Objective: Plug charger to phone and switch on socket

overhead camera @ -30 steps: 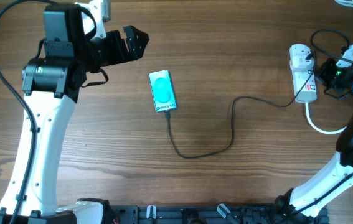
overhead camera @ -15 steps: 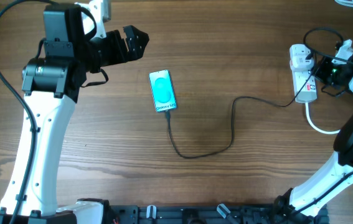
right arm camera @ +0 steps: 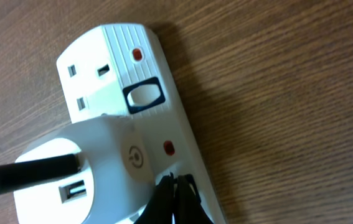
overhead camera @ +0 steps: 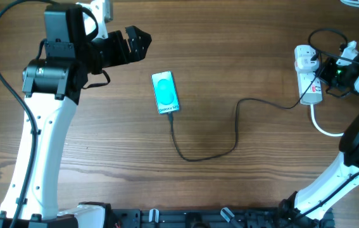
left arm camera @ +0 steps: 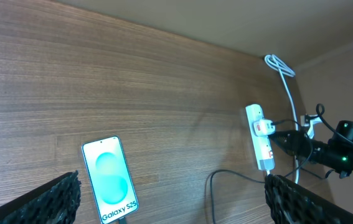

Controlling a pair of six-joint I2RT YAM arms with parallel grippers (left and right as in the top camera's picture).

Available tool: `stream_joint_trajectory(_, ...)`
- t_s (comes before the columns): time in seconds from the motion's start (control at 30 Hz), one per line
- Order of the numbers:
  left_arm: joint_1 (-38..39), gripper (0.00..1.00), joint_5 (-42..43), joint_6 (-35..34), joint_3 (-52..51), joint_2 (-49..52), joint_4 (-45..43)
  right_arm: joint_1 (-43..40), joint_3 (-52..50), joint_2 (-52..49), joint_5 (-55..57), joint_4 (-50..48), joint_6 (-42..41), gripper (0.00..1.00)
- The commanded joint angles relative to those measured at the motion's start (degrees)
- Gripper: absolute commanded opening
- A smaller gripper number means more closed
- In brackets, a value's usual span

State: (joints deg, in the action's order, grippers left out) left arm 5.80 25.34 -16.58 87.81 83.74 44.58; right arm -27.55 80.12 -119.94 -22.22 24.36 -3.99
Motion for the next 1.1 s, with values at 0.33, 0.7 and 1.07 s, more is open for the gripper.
stream_joint_trajectory(0.33,-0.5,1.0,0.5,0.8,0.3,0.2,-0.1,2.8,-0.5,-1.2,2.3,8.2,-4.2,0.04)
stream_joint_trajectory(0.7,-0.5,1.0,0.5,0.8,0.3,0.2,-0.1,2.4,5.7,29.3,-5.1,33.8,6.3,0.06)
stream_joint_trajectory(1.07,-0.5,1.0,0.5,0.8,0.3,0.2,-0.1,10.1,5.7,54.9,-10.4,46.1,-1.6,1.0)
